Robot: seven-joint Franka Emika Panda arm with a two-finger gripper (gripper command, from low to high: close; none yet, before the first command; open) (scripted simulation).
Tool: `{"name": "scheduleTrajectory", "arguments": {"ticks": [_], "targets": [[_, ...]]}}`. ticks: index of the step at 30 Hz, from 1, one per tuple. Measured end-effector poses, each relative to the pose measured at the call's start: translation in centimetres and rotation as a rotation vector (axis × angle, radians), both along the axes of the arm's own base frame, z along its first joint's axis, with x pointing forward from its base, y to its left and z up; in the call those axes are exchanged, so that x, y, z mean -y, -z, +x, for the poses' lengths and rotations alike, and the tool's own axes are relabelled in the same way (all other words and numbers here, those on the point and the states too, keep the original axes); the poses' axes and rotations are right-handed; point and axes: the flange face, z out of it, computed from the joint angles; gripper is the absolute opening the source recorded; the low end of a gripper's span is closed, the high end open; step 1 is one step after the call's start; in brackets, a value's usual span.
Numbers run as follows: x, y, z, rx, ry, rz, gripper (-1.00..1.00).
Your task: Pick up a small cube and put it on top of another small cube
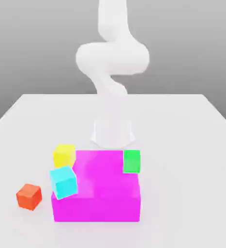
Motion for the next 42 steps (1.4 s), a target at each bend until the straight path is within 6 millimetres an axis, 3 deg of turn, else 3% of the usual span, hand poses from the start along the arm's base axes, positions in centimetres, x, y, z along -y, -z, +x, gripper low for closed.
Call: {"name": "scheduleTrajectory", "arguments": {"ticks": [6, 13, 19, 25, 30, 37, 38, 42], "targets": [[5.1, 9.7, 5.2, -0.13, 0.339, 0.096, 0.0], [12.2, 21.5, 7.1, -0.25, 0.718, 0.226, 0.0], [17.6, 31.6, 5.4, -0.336, 1.037, 0.359, 0.0], [21.9, 40.9, 1.2, -0.406, 1.37, 0.522, 0.0], [22.5, 47.4, -2.2, -0.462, 1.603, 0.666, 0.0], [22.6, 53.9, -2.7, -0.469, 1.643, 0.693, 0.0], [22.5, 54.5, -2.7, -0.47, 1.643, 0.691, -1.0], [22.5, 54.5, -2.7, -0.468, 1.643, 0.691, -1.0]]}}
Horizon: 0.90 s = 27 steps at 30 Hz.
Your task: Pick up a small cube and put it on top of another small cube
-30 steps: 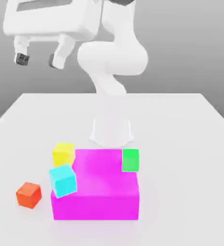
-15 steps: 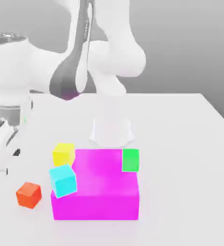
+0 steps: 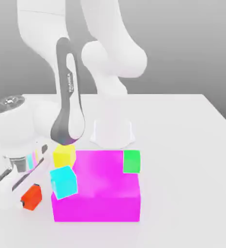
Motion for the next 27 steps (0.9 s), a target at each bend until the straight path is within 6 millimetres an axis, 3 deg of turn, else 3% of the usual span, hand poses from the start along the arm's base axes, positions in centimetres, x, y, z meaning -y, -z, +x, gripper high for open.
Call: {"name": "scheduleTrajectory", "arguments": {"ticks": [3, 11, 16, 22, 24, 27], "targets": [[0.0, 0.0, 0.0, 0.0, 0.0, 0.0, -1.0], [-0.3, -6.7, 0.3, -0.007, -0.008, -0.006, -1.0], [-4.2, -12.1, 2.9, -0.034, -0.093, -0.033, -1.0], [-9.6, -19.1, 4.3, -0.013, -0.17, -0.014, -1.0], [-10.9, -19.2, 4.5, -0.005, -0.19, -0.005, -1.0], [-11.2, -16.0, 4.6, -0.003, -0.196, -0.003, -1.0]]}}
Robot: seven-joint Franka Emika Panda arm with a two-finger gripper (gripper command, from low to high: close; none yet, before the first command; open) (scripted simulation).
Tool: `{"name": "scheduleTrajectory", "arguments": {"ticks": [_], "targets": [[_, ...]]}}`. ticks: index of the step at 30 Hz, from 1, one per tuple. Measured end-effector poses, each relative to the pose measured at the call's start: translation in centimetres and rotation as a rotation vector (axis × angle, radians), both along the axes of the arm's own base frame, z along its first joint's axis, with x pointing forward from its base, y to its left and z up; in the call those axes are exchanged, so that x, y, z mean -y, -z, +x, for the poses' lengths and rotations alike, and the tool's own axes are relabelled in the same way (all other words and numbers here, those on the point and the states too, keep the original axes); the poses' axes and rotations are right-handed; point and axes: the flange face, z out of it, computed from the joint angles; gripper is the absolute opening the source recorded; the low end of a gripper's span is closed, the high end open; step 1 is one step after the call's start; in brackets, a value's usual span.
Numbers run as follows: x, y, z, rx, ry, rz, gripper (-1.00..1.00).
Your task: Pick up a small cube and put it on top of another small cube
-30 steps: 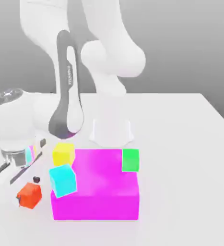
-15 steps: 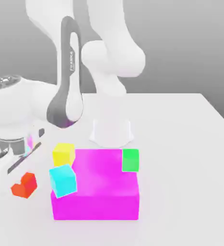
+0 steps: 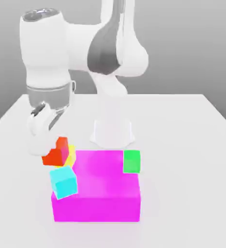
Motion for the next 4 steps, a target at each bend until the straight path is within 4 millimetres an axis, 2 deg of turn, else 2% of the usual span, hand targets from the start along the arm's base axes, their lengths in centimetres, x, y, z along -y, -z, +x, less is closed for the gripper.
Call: {"name": "scheduleTrajectory", "arguments": {"ticks": [1, 4], "targets": [[-0.08, 1.05, -0.04, 0.001, -0.001, 0.001, 1.0], [-0.08, 1.04, -0.04, 0.001, -0.001, 0.001, 1.0]]}}
